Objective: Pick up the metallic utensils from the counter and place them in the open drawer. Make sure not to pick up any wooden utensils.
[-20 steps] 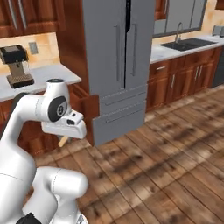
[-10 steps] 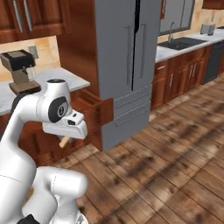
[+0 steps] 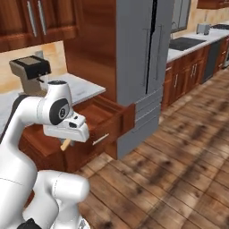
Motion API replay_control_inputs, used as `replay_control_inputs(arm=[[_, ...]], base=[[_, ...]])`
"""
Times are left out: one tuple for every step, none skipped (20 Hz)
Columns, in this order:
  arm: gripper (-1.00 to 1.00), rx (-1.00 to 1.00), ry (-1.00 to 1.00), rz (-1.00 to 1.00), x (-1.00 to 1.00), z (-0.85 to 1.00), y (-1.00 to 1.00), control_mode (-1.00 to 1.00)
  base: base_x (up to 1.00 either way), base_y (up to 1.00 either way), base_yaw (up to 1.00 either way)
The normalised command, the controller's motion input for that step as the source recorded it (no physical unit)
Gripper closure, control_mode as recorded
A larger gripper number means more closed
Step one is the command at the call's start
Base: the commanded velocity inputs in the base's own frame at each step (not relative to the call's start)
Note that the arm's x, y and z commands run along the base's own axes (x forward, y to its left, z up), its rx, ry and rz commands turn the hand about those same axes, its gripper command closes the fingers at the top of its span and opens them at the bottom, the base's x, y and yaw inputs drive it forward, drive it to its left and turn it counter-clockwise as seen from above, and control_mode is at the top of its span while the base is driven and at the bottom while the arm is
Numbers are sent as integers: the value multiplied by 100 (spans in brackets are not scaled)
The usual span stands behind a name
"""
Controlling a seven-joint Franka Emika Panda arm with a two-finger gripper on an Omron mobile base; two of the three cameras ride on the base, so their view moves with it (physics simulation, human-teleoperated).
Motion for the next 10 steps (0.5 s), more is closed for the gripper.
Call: replay_control_inputs(arm=[[100,0,0,0,0,0,0,100],[100,0,0,0,0,0,0,100],[100,0,0,0,0,0,0,100],[100,0,0,0,0,0,0,100],[100,0,0,0,0,0,0,100],[100,0,0,0,0,0,0,100],[100,0,0,0,0,0,0,100],[100,0,0,0,0,0,0,100],[100,0,0,0,0,0,0,100],[100,0,0,0,0,0,0,100]], base=[[0,100,-31],[0,100,-31],[-3,100,-30],[-11,100,-31],[-26,94,-34],[-26,85,-33],[-26,76,-32],[-18,66,-31],[-18,63,-31],[-12,61,-30]])
